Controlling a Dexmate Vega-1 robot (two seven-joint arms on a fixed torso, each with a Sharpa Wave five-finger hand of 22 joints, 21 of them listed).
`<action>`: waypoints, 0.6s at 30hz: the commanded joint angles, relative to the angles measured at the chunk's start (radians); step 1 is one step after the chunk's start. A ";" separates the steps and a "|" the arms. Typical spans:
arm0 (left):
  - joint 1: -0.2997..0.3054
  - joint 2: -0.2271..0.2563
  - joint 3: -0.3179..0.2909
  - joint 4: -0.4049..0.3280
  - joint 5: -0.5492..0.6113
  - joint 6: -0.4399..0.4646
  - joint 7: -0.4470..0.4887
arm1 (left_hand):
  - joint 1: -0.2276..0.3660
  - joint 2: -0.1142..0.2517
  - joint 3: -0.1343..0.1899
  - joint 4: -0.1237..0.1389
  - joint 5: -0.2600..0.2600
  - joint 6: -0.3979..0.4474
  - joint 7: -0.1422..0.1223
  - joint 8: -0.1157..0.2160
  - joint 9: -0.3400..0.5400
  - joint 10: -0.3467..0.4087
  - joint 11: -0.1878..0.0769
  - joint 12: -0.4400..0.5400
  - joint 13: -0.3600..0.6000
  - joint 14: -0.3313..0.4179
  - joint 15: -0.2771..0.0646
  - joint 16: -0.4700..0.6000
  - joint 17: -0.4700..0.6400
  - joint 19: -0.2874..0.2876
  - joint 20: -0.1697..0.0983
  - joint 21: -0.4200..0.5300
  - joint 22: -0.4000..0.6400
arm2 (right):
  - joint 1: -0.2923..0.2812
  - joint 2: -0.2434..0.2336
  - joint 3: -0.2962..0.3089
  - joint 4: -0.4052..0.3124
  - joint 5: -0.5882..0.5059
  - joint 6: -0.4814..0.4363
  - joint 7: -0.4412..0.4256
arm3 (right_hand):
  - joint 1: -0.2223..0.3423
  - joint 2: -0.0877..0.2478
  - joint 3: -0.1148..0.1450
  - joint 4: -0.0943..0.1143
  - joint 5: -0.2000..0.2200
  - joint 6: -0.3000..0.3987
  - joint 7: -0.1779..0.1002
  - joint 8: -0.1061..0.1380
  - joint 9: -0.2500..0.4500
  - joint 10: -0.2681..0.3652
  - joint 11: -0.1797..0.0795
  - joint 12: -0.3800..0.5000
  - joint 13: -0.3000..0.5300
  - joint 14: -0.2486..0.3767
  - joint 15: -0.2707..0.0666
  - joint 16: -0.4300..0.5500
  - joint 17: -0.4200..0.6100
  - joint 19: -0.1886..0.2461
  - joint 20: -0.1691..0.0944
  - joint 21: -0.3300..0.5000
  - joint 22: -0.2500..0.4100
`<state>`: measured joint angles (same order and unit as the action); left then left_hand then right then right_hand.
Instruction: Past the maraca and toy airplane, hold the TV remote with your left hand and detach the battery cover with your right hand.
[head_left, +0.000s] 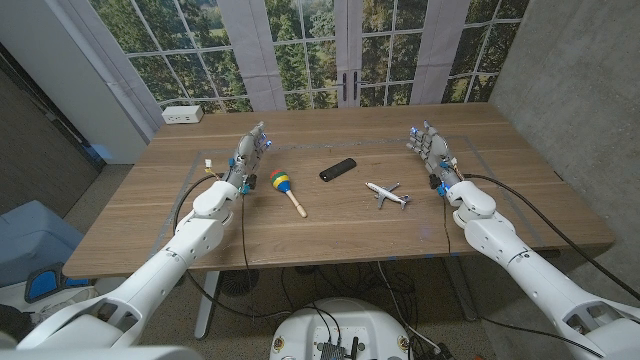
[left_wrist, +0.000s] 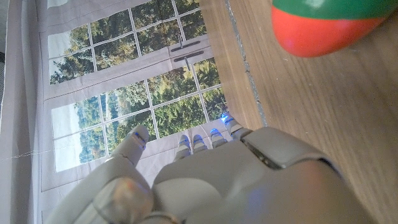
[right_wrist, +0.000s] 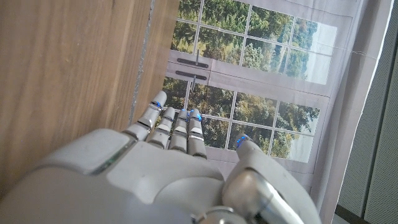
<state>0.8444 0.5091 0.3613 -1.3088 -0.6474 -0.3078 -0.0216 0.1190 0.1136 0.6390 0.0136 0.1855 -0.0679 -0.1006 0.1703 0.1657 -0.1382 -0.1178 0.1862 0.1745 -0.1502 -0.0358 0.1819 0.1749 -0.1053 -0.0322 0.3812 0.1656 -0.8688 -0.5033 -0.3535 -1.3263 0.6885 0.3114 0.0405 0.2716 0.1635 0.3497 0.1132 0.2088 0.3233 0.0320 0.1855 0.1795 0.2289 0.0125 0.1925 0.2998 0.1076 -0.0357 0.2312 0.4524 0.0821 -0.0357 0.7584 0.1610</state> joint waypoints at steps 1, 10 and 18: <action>0.023 0.012 -0.006 -0.047 0.035 -0.016 0.052 | 0.005 0.053 0.008 0.000 0.009 0.000 -0.008 0.007 0.003 -0.006 0.003 0.007 0.001 -0.006 -0.101 0.005 0.003 -0.005 -0.128 0.003 0.005 | -0.017 0.027 0.017 0.020 0.049 0.039 0.050 | 0.003 0.014 0.012 0.000 0.007 0.006 -0.002 0.006 0.003 0.008 0.000 0.005 0.003 0.010 -0.032 0.001 0.002 0.011 -0.039 0.003 0.001; 0.030 0.035 0.012 -0.092 0.143 -0.014 0.138 | 0.012 0.006 -0.002 -0.054 0.003 0.039 -0.029 0.017 0.005 0.037 0.035 0.017 0.001 0.056 -0.071 0.010 -0.005 0.071 -0.067 0.004 0.007 | -0.037 0.027 0.024 0.010 0.057 0.039 0.039 | -0.008 -0.011 0.016 -0.010 0.000 0.017 0.012 0.009 0.004 0.026 0.010 0.010 -0.018 0.048 0.031 0.008 -0.022 0.035 0.027 -0.018 0.004; -0.006 0.080 0.054 -0.132 0.248 0.041 0.153 | 0.014 0.004 0.000 -0.079 0.000 0.094 -0.041 0.025 0.005 0.089 0.055 0.027 0.002 0.075 -0.059 0.007 -0.004 0.103 -0.018 0.000 0.009 | -0.067 0.009 0.028 -0.026 0.047 0.021 0.002 | 0.005 -0.014 0.021 -0.033 -0.003 0.024 0.012 0.011 0.004 0.042 0.023 0.015 -0.026 0.064 0.025 0.015 -0.029 0.066 0.033 -0.020 0.005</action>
<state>0.8661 0.5469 0.3756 -1.3907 -0.5250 -0.3091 0.0837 0.1241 0.1188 0.6361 -0.0559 0.1855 0.0147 -0.1358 0.1888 0.1656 -0.0587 -0.0602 0.2043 0.1749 -0.0848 -0.0350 0.1819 0.1674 -0.0131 -0.0306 0.3811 0.1707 -0.9035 -0.4808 -0.3335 -1.3196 0.7354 0.3468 0.0748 0.2680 0.1597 0.3658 0.0880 0.2088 0.3394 0.0408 0.1934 0.1794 0.2613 0.0340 0.2003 0.2737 0.1647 -0.0108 0.2387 0.4218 0.1395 -0.0001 0.7427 0.1608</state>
